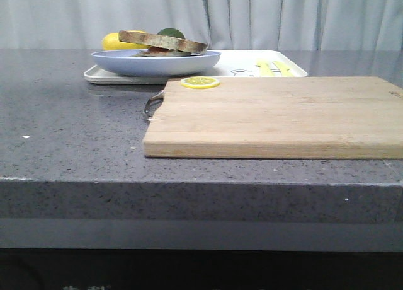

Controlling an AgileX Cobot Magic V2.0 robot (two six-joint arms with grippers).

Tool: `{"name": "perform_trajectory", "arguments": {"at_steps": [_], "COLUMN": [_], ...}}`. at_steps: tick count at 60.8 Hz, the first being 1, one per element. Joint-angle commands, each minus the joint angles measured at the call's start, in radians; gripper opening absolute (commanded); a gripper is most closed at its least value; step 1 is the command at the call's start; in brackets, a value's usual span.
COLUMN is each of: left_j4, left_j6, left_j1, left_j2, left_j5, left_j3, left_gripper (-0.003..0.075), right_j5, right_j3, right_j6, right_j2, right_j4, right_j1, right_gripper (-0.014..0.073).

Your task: Place bread and move sandwich to tray

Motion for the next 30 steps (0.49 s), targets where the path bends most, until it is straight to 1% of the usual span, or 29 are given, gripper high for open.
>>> {"name": "perform_trajectory", "arguments": {"at_steps": [1, 5, 11, 18, 30], "left_j4": [0.043, 0.044, 0.044, 0.044, 0.039], "left_j6": [0.032, 0.101, 0.159, 0.163, 0.172], "left_j1": [-0.046, -0.074, -0.105, -0.125, -0.126], "left_j2": [-0.16, -0.253, -0.373, -0.495, -0.65], "left_j5": [-0.12, -0.171, -0.247, -0.309, -0.325], "left_j3": [0.093, 0.202, 0.357, 0.532, 0.792], "left_gripper": [0.0259, 0.0259, 0.0259, 0.0259, 0.0259], "right_j5": [-0.067, -0.067, -0.067, -0.067, -0.067], "right_j3": [-0.024, -0.024, -0.024, -0.024, -0.024], "right_j6": [0.002, 0.002, 0.002, 0.002, 0.002], "right_j2": [0.001, 0.001, 0.001, 0.001, 0.001], "right_j4": [0.018, 0.018, 0.018, 0.018, 0.018], "right_j1": [-0.005, -0.005, -0.005, -0.005, -0.005], "right_gripper": [0.0363, 0.0363, 0.0363, 0.0363, 0.0363]}}
